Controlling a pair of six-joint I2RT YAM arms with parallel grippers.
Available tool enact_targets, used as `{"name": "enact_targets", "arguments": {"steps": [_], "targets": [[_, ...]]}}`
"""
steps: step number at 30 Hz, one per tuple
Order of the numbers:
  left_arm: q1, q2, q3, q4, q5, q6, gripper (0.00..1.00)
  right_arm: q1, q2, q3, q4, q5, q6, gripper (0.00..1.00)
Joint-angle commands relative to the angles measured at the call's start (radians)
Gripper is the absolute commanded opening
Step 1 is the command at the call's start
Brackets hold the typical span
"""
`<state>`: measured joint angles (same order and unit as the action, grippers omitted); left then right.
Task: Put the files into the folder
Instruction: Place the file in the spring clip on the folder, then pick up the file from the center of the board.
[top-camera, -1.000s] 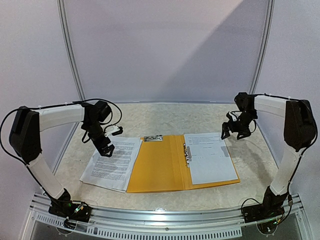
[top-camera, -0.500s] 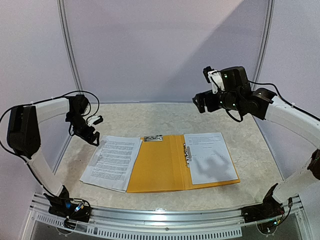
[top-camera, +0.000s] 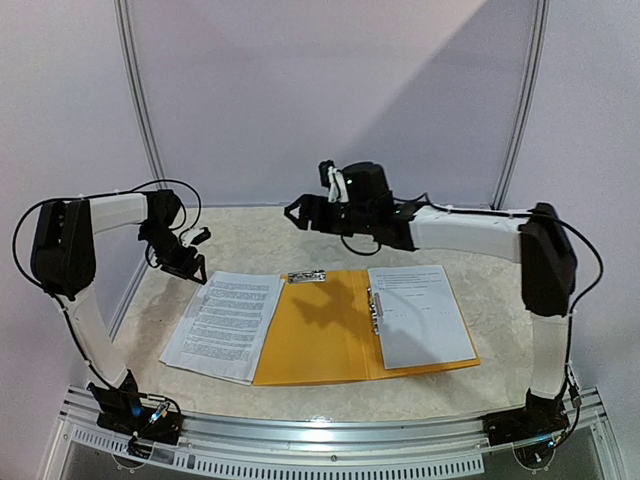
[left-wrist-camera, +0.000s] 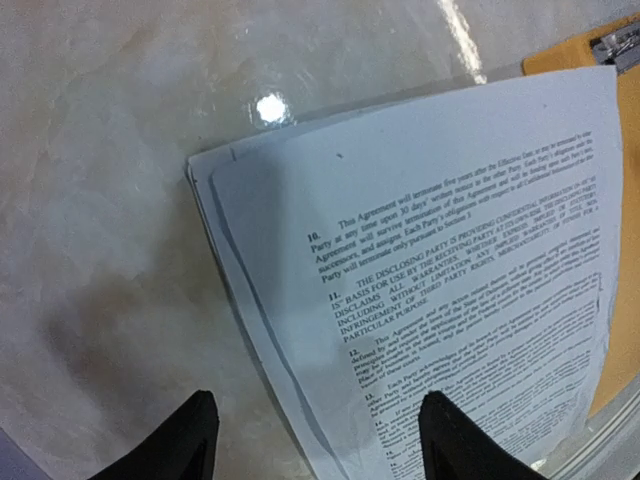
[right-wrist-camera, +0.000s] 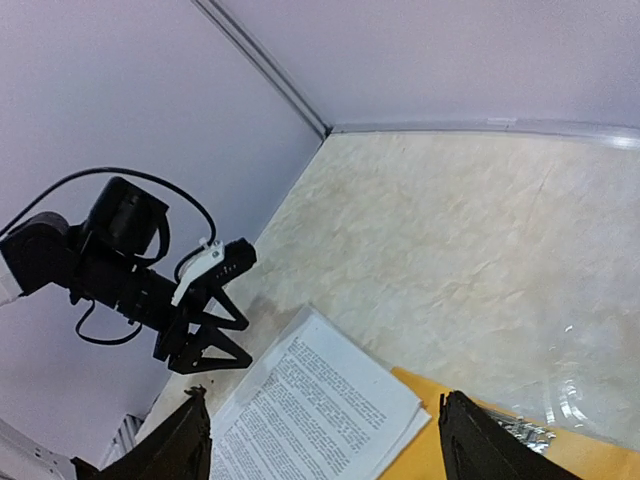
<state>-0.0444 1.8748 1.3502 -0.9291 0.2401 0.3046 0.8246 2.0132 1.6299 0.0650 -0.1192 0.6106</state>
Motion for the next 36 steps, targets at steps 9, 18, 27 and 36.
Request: {"name": "enact_targets", "arguments": {"steps": [9,18,27,36], "targets": [[-0.029,0.007,-0.057,0.051,0.033,0.019,0.69,0.09,0.463,0.347,-0.019,0.041,0.545,0.73],[-0.029,0.01,-0.089,0.062,0.076,0.016,0.69,0.107,0.531,0.352,-0.039,0.059,0.683,0.66],[-0.029,0.03,-0.094,0.072,0.099,0.004,0.69,0.115,0.495,0.323,-0.063,0.171,0.658,0.64],[-0.029,0.03,-0.092,0.075,0.087,0.01,0.69,0.115,0.51,0.306,-0.061,0.164,0.693,0.64]]}}
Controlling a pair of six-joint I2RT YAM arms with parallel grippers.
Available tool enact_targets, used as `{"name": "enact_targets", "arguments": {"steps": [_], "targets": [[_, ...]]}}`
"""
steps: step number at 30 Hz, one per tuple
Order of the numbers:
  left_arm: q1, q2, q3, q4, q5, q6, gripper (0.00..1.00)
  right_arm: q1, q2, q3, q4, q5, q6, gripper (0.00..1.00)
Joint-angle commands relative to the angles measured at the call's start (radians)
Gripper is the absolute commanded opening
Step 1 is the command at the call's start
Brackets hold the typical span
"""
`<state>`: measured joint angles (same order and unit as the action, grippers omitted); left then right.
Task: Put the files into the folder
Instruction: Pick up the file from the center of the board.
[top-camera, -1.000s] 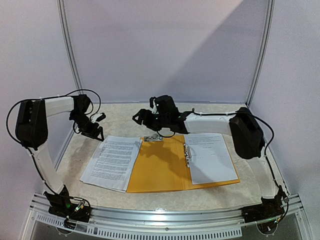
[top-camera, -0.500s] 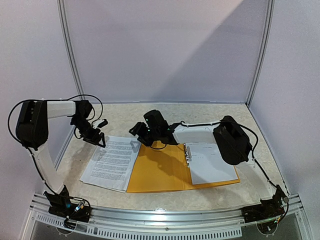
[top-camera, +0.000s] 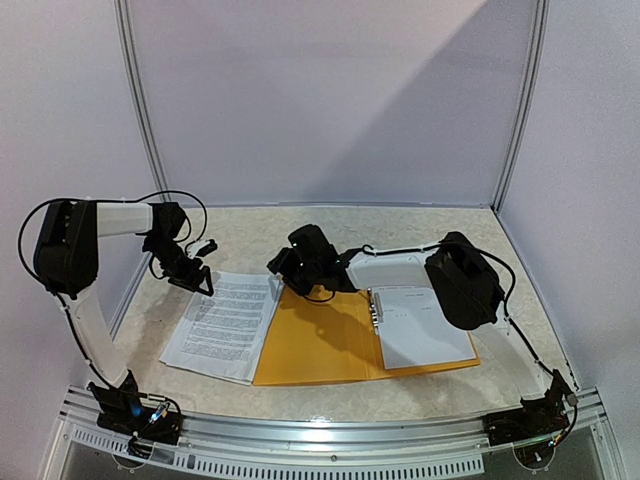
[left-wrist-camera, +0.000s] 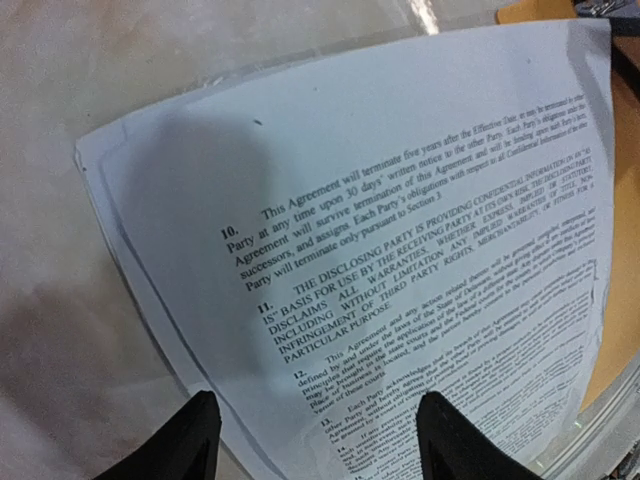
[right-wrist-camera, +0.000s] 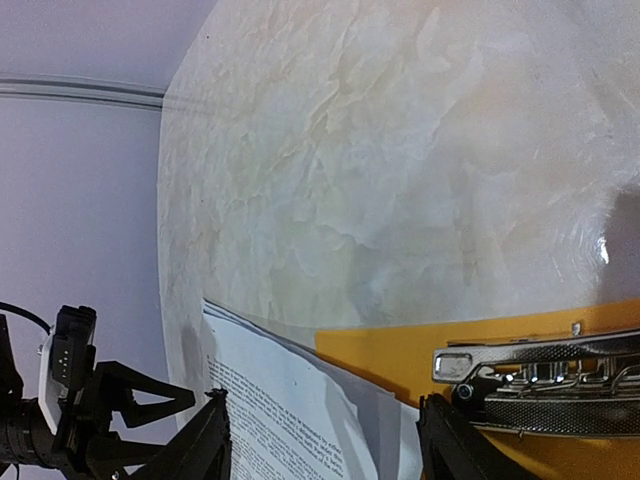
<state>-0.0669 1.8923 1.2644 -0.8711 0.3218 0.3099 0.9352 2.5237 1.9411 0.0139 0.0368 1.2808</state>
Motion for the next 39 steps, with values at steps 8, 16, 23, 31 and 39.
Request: {"name": "enact_targets", "arguments": {"steps": [8,16,23,31,39], "targets": [[-0.007,0.024,-0.003,0.018,0.005,0.004,0.69,0.006,0.012,0.033,-0.012,-0.02,-0.014,0.58],[-0.006,0.014,-0.002,0.016,0.001,0.009,0.69,0.016,0.068,0.034,0.037,-0.111,0.107,0.56],[-0.004,0.006,-0.003,0.013,0.002,0.014,0.69,0.022,0.066,0.032,0.044,-0.112,0.119,0.55],[-0.004,0.024,-0.005,0.024,0.004,0.009,0.69,0.032,0.099,0.052,0.128,-0.189,0.143,0.46],[-0.005,0.049,0.004,0.027,0.022,-0.006,0.68,0.038,0.157,0.103,0.145,-0.241,0.166,0.24]]}}
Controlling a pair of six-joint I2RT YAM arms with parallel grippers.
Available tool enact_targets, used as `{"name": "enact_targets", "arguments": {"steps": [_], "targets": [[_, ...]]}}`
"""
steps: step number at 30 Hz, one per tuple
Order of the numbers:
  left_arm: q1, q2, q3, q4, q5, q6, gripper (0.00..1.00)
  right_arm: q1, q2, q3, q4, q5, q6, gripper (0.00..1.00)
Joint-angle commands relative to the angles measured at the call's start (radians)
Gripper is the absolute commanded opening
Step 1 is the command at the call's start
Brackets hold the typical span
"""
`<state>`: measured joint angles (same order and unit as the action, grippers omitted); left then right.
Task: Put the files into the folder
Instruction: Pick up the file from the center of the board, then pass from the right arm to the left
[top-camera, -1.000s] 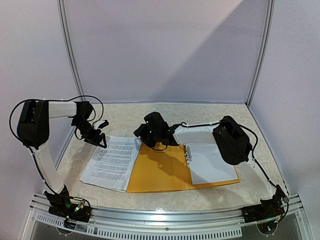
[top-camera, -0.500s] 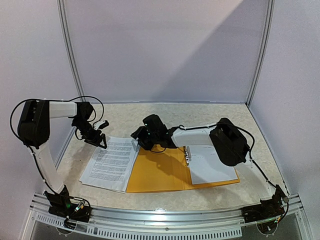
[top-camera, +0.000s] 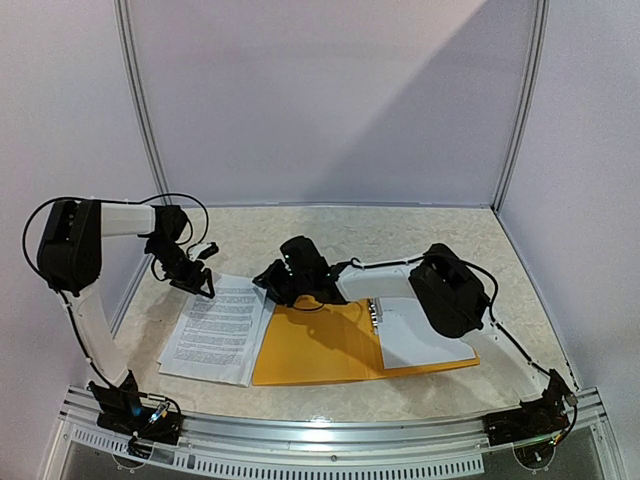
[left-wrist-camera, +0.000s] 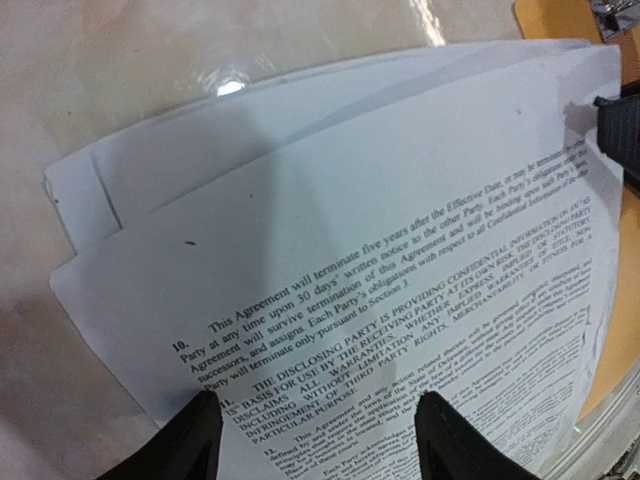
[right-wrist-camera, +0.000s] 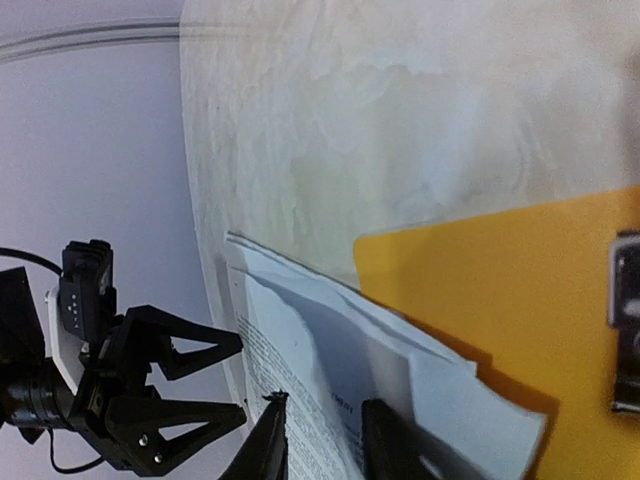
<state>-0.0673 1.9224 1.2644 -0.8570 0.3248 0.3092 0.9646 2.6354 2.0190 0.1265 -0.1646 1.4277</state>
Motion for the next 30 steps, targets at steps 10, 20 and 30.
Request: {"name": "enact_targets", "arguments": {"steps": [10,20,30], "targets": [[0.105,-0.109,0.114,-0.179,0.209,0.085,0.83,0.014,-0.042,0.063,0.087,-0.147,-0.258,0.0],[0.257,-0.332,0.325,-0.447,0.416,0.284,1.0,0.043,-0.407,-0.098,0.093,-0.315,-0.631,0.0],[0.088,-0.388,0.591,-0.494,0.564,0.175,1.0,0.043,-0.819,-0.146,-0.268,-0.155,-1.09,0.0]]}}
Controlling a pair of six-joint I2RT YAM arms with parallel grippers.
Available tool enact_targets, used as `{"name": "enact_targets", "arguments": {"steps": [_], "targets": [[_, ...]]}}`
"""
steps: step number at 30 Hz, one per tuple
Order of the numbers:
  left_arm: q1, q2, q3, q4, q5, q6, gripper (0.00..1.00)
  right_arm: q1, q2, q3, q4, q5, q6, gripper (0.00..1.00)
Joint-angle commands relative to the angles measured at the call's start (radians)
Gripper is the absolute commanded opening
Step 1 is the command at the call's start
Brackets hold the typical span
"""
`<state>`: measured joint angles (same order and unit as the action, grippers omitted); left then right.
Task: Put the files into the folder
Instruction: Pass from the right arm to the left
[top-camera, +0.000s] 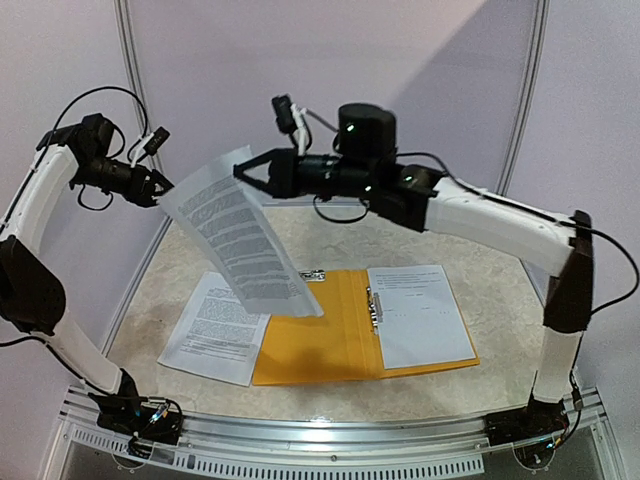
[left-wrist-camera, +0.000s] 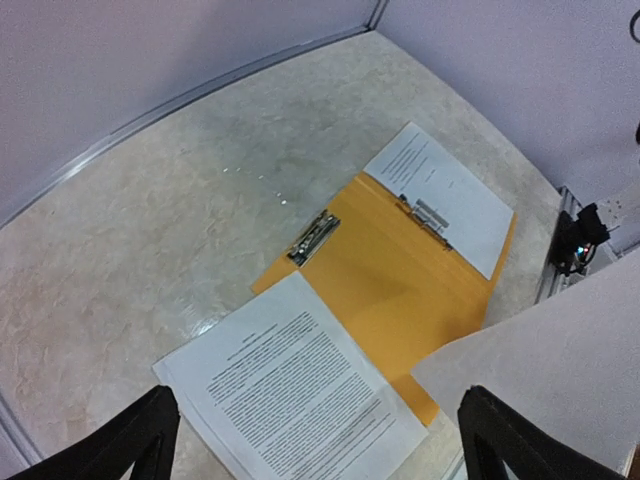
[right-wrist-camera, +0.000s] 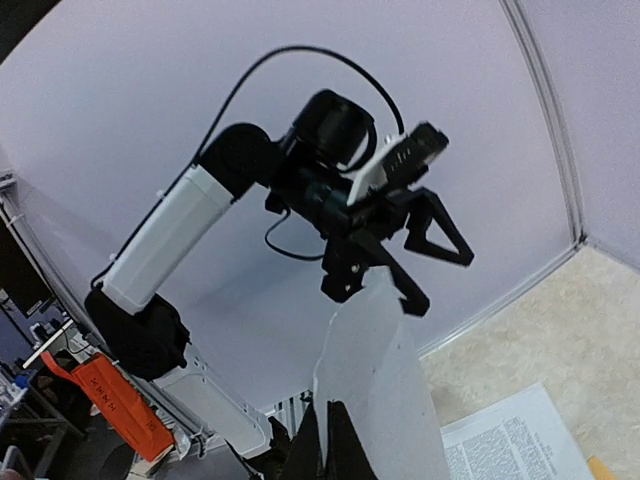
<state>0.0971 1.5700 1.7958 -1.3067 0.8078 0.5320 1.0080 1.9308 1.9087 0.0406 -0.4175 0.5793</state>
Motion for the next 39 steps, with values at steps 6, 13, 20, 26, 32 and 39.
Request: {"name": "enact_targets", "arguments": {"steps": [6,13,20,26,32,39], "targets": [[-0.16,-0.104,0.107,0.044,0.159,-0.091,1.0,-0.001,-0.262,-0.05,-0.268,0.185,-0.389,0.0],[-0.283,-0.203,-0.07,0.355,0.233,-0.202,1.0,-0.001,-0.38,-0.112,-0.24,0.197,-0.463,0.0],[-0.361,-0.144,-0.107,0.509,0.237,-0.35,0.99,-0.002,-0.472,-0.203,-0.159,0.136,-0.531,0.0],[-0.372,-0.177,-0.133,0.423,0.235,-0.254,0.99,-0.023,-0.527,-0.274,-0.07,0.096,-0.489,0.0],[-0.381,-0.226,-0.181,0.418,0.256,-0.275,1.0,-0.029,-0.531,-0.292,-0.006,0.047,-0.459,0.0],[-0.442,-0.315,-0.243,0.632,0.212,-0.362,1.0,-0.036,-0.526,-0.324,0.095,-0.027,-0.416,0.0]]}}
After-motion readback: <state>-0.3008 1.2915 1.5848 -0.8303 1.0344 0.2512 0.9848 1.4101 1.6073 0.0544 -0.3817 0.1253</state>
